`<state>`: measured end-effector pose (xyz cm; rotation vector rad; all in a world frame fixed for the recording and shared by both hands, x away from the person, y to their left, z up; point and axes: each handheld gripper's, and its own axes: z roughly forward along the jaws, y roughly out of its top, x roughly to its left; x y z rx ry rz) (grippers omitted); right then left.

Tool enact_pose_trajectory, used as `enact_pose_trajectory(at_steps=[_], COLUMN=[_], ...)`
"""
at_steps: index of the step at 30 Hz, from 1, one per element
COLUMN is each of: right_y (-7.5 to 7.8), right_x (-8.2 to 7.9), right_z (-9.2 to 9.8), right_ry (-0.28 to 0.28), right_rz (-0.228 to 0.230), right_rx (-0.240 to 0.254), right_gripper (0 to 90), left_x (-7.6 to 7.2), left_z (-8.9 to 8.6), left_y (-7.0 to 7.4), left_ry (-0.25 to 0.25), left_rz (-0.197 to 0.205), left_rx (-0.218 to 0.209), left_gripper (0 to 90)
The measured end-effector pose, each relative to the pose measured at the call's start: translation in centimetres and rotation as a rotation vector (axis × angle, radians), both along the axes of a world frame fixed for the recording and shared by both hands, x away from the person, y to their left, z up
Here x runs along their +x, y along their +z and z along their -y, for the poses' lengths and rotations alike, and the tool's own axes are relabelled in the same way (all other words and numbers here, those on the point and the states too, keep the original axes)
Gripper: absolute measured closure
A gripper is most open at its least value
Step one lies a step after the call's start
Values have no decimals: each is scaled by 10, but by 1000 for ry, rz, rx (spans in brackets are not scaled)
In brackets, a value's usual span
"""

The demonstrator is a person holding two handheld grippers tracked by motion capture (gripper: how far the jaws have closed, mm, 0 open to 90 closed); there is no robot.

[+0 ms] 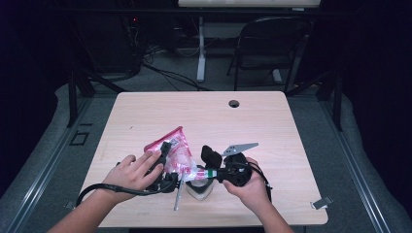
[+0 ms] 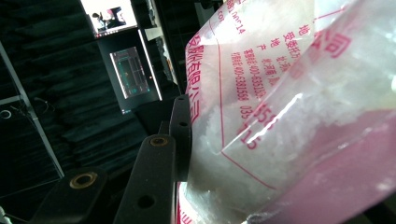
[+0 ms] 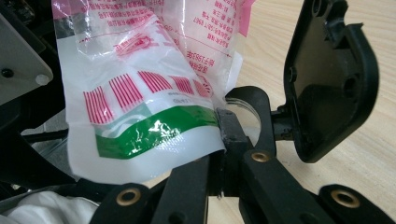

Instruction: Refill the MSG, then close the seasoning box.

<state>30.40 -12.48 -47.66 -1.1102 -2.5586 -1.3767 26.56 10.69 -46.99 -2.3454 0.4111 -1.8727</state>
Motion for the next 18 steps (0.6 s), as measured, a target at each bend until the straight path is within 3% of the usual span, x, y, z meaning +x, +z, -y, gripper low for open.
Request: enact_pose_trajectory(at_steps=[18], right_y=[0], right_x=[1], right_z=[-1], right_ry=[0], right_rz=[-3], right_rx=[4], right_gripper=[900], left_x=[-1], left_z=[-1], left_y=[1], left_ry=[6], left_rz=[3], left_rx=[4], left_gripper=[731])
